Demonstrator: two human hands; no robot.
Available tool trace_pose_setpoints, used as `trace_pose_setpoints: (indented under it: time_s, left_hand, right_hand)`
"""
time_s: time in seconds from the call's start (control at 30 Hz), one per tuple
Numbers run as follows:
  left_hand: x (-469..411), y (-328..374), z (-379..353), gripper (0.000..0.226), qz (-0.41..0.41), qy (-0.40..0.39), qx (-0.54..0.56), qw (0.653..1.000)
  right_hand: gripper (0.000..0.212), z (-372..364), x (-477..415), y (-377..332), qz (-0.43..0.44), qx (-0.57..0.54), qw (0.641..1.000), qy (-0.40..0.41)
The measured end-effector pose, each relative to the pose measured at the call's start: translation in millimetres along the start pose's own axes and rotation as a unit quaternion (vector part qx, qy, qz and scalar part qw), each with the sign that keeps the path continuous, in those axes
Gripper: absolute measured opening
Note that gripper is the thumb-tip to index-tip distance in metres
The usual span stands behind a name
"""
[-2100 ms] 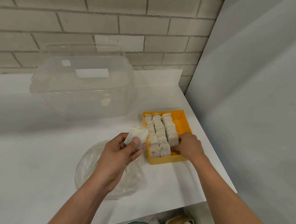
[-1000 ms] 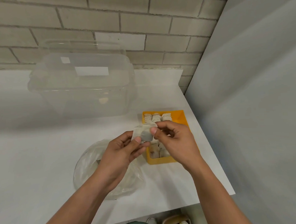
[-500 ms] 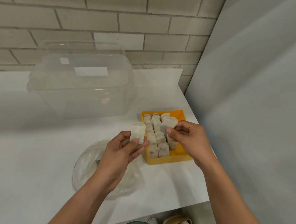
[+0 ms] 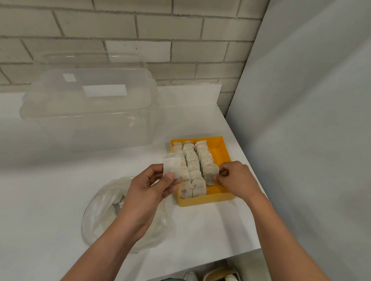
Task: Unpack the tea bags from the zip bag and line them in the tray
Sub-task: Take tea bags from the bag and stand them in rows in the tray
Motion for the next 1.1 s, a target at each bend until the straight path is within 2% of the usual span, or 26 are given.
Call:
trace_pose_setpoints:
  time_s: [0.17,0.3,0.4,0.67,0.87,1.1]
  left_hand:
    - [0.7,-2.9,-0.9,0.015,0.005,0.0,0.013,1.0]
    - [0.4,-4.1,0.8,0.014,0.009,0.004,0.025,1.0]
    - [1.2,-5.5,0.9,0.014,0.01,0.002,0.026,1.0]
    - [5.2,-11.3,-1.6,0.014,0.019,-0.008,0.019,1.0]
    - [5.3,-10.0,-4.4,0.014,0.023,-0.014,0.015,1.0]
    - [6.1,-10.0,1.1,0.01,0.014,-0.008,-0.01,1.0]
  right_hand:
    - [0.011,-5.2,4.5,-0.8,-0.015,-0.007,0.999,-0.027]
    - [0.018,-17.3,3.1,3.5,-0.018,0.071,0.996,-0.058]
    - [0.007,-22.4,1.3,2.6,-0.027,0.123,0.99,-0.058]
    - [0.042,-24.9,4.4,4.4,-0.05,0.121,0.989,-0.063]
    - [0.027,-25.3,2.1,1.1,-0.037,0.143,0.988,-0.052]
    - [0.032,-23.7,3.1,1.5,-0.041,0.164,0.984,-0.06]
Point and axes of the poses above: each hand's wrist, its own x-axis away from the middle knuckle, its own z-axis out of the back of the hand, y = z × x, the point moved 7 cm from there along -x, towards the middle knuckle, and after that the axes turned 12 degrees about y, right-handed, at the moved point
